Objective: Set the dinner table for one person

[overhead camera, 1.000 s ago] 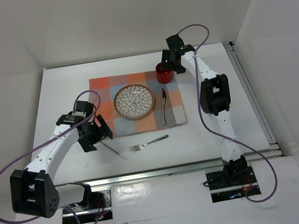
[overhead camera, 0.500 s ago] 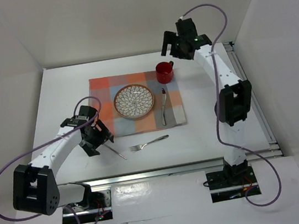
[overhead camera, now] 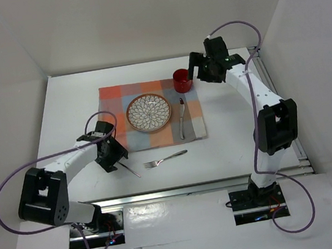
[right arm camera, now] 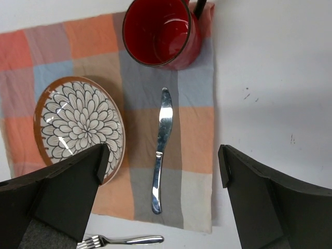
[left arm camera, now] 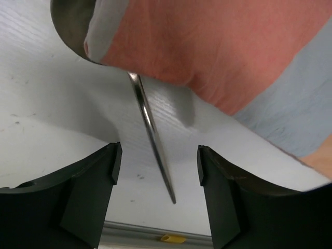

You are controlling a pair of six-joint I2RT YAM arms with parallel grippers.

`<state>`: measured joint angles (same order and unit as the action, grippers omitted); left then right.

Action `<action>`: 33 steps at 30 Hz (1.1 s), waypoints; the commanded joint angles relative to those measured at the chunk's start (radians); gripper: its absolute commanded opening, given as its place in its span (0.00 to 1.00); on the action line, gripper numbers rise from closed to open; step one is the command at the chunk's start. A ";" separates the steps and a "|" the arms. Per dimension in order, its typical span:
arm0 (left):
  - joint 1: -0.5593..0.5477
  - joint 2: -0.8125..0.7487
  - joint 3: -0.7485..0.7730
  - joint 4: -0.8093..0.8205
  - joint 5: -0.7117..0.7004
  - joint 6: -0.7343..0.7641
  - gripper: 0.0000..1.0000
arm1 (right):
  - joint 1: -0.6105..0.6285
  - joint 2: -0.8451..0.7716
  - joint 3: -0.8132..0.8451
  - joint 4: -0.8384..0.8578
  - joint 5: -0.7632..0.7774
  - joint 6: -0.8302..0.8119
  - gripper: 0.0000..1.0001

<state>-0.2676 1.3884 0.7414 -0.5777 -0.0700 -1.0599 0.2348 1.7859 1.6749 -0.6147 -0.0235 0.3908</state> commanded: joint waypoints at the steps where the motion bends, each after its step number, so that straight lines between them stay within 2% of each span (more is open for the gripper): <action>1: -0.005 0.035 -0.023 0.065 -0.040 -0.058 0.75 | -0.006 -0.074 -0.027 0.041 -0.001 -0.021 1.00; 3: -0.005 0.061 -0.023 0.055 -0.068 -0.083 0.72 | -0.006 -0.083 -0.038 0.041 0.011 -0.021 1.00; 4: -0.005 0.081 -0.023 0.043 -0.085 -0.094 0.66 | -0.006 -0.083 -0.038 0.041 0.011 -0.021 1.00; 7: -0.005 0.115 -0.001 -0.032 -0.117 -0.132 0.54 | -0.006 -0.083 -0.038 0.030 0.020 -0.021 1.00; 8: -0.005 0.124 0.010 -0.051 -0.126 -0.143 0.45 | -0.006 -0.083 -0.038 0.030 0.020 -0.021 1.00; 11: -0.005 0.115 0.010 -0.111 -0.146 -0.157 0.29 | -0.006 -0.092 -0.047 0.030 0.030 -0.030 1.00; 12: -0.005 0.100 0.010 -0.123 -0.146 -0.157 0.20 | -0.006 -0.092 -0.047 0.030 0.030 -0.030 1.00; 15: -0.005 0.008 0.010 -0.213 -0.166 -0.157 0.08 | -0.015 -0.092 -0.047 0.021 0.040 -0.030 1.00; 16: -0.005 -0.052 0.000 -0.244 -0.178 -0.184 0.00 | -0.015 -0.103 -0.047 0.021 0.040 -0.030 1.00; 21: 0.005 -0.227 0.039 -0.388 -0.227 -0.164 0.00 | -0.025 -0.103 -0.076 0.041 0.030 -0.030 1.00; 26: -0.030 -0.301 0.183 -0.344 -0.228 0.151 0.00 | -0.025 -0.092 -0.067 0.023 0.057 -0.021 1.00; 31: -0.120 -0.125 0.480 -0.360 -0.191 0.265 0.00 | -0.025 -0.092 -0.119 0.001 0.045 -0.021 1.00; 33: -0.182 0.001 0.567 -0.341 -0.148 0.304 0.00 | -0.025 -0.123 -0.154 0.001 0.030 -0.021 1.00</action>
<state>-0.3870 1.2770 1.2003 -0.9478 -0.2703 -0.8783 0.2161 1.7203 1.5665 -0.6125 0.0101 0.3725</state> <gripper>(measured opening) 0.220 0.997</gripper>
